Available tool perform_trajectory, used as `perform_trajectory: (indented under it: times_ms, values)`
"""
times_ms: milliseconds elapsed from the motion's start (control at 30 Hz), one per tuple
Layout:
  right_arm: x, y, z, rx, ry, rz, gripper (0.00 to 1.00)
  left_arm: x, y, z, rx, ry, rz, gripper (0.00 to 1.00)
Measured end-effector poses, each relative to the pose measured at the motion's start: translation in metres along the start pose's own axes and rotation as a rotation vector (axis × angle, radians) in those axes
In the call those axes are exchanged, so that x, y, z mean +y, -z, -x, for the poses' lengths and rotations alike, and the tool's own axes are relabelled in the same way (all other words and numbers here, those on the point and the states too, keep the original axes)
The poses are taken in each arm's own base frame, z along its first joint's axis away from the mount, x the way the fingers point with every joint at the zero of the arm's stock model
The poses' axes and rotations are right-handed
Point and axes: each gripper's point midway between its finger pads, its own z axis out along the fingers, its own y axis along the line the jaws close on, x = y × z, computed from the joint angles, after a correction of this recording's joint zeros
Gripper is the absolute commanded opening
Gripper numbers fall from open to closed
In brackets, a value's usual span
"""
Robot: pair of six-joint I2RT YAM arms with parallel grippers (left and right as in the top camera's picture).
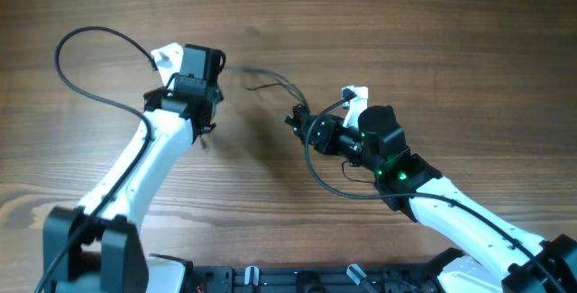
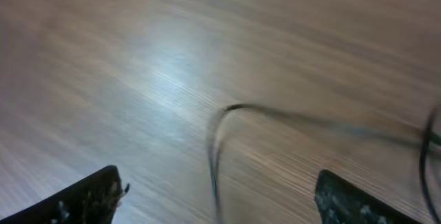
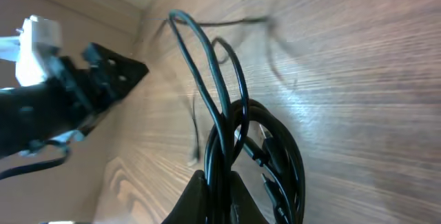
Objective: Untangle cables
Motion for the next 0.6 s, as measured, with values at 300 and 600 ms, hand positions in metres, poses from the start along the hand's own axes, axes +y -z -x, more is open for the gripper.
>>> perform_trajectory:
  times_ms: [300, 600]
  values:
    - [-0.007, 0.000, -0.007, 0.028, -0.123, -0.030, 0.04, -0.081, 0.040, -0.058, 0.362, -0.004, -0.528, 1.00]
    - [0.014, 0.000, 0.011, -0.028, -0.427, 0.069, 0.04, -0.089, 0.088, -0.085, 0.761, 0.196, -0.826, 0.98]
